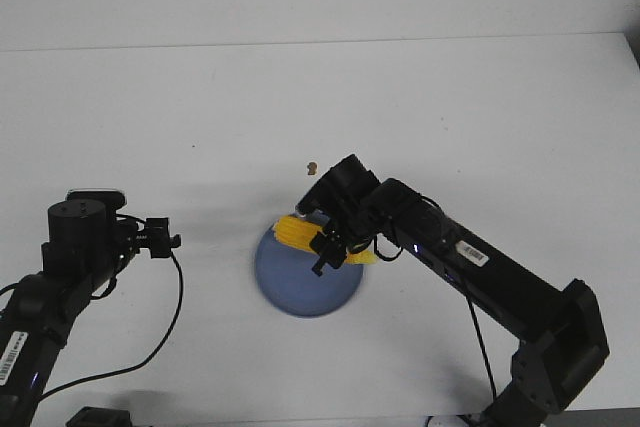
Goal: Place corn on plate with both arms
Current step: 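Carry the corn over the blue plate and lower it onto it, then open the right gripper and withdraw it from the plate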
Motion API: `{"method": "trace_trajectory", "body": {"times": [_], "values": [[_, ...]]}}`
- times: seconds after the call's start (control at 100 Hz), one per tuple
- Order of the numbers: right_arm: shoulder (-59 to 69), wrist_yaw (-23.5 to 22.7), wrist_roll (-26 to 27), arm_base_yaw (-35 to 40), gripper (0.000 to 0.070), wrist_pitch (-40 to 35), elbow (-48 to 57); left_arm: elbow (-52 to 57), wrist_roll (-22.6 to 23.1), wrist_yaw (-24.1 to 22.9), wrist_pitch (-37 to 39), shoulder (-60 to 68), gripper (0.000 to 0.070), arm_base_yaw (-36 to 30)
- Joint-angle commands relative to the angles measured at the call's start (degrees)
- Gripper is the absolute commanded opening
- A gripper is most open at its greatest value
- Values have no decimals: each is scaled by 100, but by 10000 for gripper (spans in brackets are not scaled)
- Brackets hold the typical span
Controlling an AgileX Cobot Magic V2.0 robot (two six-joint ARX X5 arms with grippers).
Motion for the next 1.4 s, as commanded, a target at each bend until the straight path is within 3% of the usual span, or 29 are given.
{"method": "trace_trajectory", "body": {"times": [0.0,0.11,0.18,0.78,0.96,1.11,1.39], "values": [[129,-4,81,87,305,44,50,52,-15,31,9,44,390,0],[129,-2,111,85,436,44,50,52,-15,31,9,44,390,0],[129,-2,127,87,479,50,50,52,-15,31,11,44,390,0],[-186,28,398,-170,483,313,52,52,0,24,90,44,387,0],[-686,319,398,-531,483,317,50,52,-28,24,212,35,387,0],[-1211,345,398,-962,482,293,46,52,-306,22,367,24,387,0],[-2717,745,461,-1910,482,511,-688,52,-116,0,361,-166,387,0]]}}
